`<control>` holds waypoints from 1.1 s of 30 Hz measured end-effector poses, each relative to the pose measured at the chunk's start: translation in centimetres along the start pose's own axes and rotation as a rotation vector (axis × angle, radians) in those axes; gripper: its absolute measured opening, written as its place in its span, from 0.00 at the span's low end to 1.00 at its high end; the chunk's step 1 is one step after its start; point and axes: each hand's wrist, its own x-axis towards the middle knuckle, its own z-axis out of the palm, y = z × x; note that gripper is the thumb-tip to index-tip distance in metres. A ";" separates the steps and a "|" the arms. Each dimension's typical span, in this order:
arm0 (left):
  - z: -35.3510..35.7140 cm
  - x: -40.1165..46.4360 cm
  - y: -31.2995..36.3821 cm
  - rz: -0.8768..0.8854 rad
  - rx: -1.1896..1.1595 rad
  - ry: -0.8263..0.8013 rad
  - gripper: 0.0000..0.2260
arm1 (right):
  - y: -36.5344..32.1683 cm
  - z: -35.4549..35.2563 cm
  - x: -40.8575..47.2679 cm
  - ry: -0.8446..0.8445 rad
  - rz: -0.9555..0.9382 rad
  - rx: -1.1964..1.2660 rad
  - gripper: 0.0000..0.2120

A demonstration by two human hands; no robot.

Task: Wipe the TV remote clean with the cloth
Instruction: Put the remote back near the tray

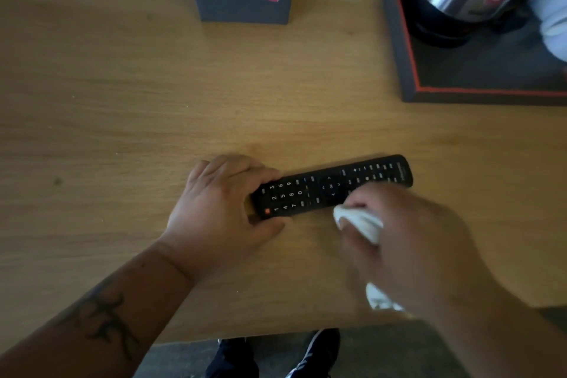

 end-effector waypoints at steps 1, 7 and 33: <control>-0.1 0.0 0.1 -0.012 -0.009 0.002 0.28 | -0.1 0.7 -0.7 -0.001 -0.056 -0.003 0.08; -1.3 0.6 1.3 -0.147 -0.202 0.071 0.23 | 0.6 3.0 -0.5 0.056 -0.252 0.010 0.22; 1.7 6.6 5.5 -0.286 0.220 -0.027 0.42 | 7.9 -7.2 10.7 -0.212 -0.287 -0.153 0.18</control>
